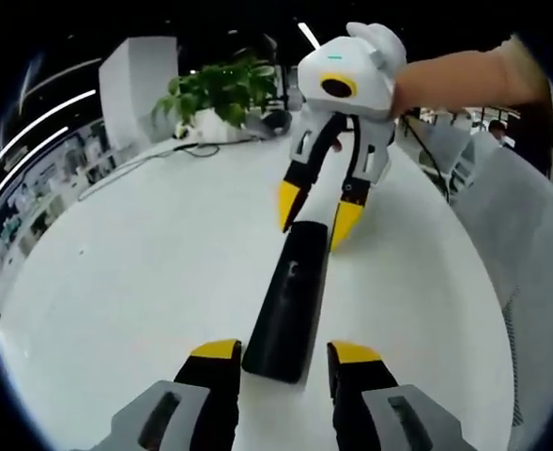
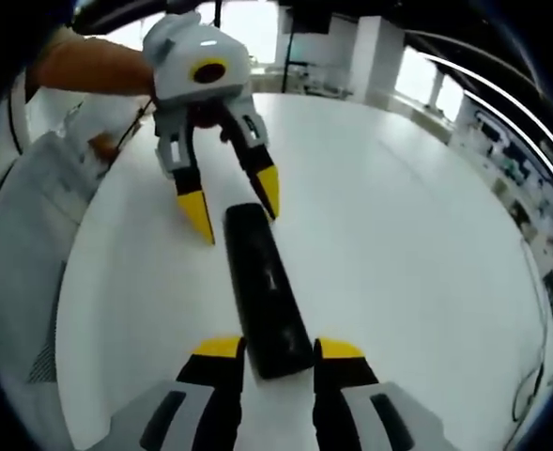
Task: Press the specified remote control buttons in sequence, fully releasing each button before pressing the next.
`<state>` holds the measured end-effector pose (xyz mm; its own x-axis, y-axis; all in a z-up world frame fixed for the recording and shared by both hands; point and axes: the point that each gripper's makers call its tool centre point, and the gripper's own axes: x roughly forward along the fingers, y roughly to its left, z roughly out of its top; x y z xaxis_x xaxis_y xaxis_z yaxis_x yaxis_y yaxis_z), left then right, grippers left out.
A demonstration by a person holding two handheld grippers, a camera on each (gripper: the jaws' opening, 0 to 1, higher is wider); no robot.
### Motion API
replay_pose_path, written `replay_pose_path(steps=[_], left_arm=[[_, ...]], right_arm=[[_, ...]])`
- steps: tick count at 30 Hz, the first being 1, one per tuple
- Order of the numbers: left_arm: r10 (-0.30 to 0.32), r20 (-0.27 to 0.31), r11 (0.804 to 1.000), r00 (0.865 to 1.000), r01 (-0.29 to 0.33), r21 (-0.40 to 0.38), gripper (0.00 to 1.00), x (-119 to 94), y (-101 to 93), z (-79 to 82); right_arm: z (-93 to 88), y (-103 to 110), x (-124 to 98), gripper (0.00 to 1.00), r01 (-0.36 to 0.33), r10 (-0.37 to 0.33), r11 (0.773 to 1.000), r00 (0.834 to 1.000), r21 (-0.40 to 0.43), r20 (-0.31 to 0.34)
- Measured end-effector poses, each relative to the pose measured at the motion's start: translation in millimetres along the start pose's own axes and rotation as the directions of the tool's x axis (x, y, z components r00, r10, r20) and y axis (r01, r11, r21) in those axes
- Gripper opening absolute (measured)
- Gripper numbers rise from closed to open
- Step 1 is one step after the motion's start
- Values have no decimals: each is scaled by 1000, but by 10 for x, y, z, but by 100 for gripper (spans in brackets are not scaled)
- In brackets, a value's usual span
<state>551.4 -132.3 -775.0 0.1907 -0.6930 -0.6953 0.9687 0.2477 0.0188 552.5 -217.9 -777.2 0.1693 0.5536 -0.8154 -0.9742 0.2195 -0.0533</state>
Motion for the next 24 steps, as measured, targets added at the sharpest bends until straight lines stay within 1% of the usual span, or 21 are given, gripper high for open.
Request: replay_pose_path(steps=[14, 21, 24], left_arm=[[-27, -14, 1000, 1000, 27, -2, 36, 18, -8, 5], [-44, -18, 999, 999, 44, -2, 37, 15, -12, 0], [-41, -20, 999, 999, 41, -5, 38, 21, 15, 7]], right_arm=[[-20, -17, 33, 23, -39, 39, 999, 999, 7, -25], [-31, -13, 18, 25, -67, 67, 998, 997, 11, -40], [-35, -21, 20, 24, -72, 72, 997, 996, 4, -50]])
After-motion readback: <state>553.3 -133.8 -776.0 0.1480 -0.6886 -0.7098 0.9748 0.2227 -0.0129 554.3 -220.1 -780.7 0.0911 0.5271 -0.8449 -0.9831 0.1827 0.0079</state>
